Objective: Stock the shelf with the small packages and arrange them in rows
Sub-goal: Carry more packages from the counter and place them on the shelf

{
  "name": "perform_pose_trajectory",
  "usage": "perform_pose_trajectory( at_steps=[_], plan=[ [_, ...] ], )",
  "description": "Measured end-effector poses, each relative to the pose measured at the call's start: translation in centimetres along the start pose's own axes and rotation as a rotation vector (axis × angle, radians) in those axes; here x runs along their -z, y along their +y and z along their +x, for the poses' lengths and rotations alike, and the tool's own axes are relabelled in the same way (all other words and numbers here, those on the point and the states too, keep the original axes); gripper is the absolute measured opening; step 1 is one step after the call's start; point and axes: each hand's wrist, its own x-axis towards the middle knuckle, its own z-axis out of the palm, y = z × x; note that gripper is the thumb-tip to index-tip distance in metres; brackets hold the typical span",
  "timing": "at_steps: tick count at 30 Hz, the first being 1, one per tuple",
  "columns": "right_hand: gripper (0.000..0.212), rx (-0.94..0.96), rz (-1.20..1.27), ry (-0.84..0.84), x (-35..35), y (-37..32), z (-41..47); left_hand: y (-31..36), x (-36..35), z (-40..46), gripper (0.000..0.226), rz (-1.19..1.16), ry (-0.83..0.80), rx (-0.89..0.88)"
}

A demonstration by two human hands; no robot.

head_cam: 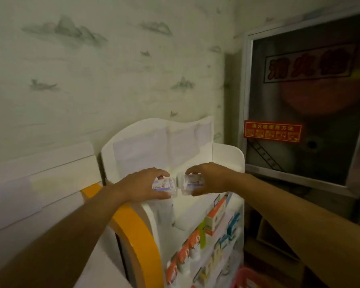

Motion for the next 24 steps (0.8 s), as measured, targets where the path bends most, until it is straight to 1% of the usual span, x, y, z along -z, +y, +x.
perform_pose_trajectory(
  at_steps=[4,7,11,13,15,18,19,22,24],
  plan=[
    [0.062,-0.059,0.052,0.001,0.6,7.1,-1.4,3.5,-2.4,5.2,0.070,0.044,-0.069,-0.008],
    [0.059,-0.085,0.107,-0.021,0.8,11.5,-2.3,5.7,-3.9,8.9,0.070,0.066,-0.096,-0.008],
    [0.059,-0.116,0.144,-0.065,0.2,16.2,-2.9,7.6,-6.3,12.8,0.071,0.009,-0.102,0.018],
    [0.059,-0.140,0.171,-0.086,-0.5,18.5,-2.7,8.1,-7.4,14.5,0.072,0.009,-0.131,0.033],
    [0.059,-0.149,0.185,-0.092,-1.1,20.5,-1.9,8.1,-8.1,16.3,0.078,0.019,-0.160,0.059],
    [0.060,-0.160,0.195,-0.098,-2.0,23.3,-0.2,7.4,-9.0,19.5,0.106,0.015,-0.154,0.090],
    [0.060,-0.164,0.193,-0.098,-2.3,24.3,0.5,7.0,-9.3,20.7,0.110,0.008,-0.142,0.098],
    [0.060,-0.196,0.187,-0.105,-3.0,27.4,2.9,5.7,-10.8,24.8,0.113,-0.034,-0.110,0.100],
    [0.061,-0.235,0.211,-0.103,-3.7,29.6,4.7,4.9,-12.2,27.8,0.105,-0.075,-0.097,0.093]
  ],
)
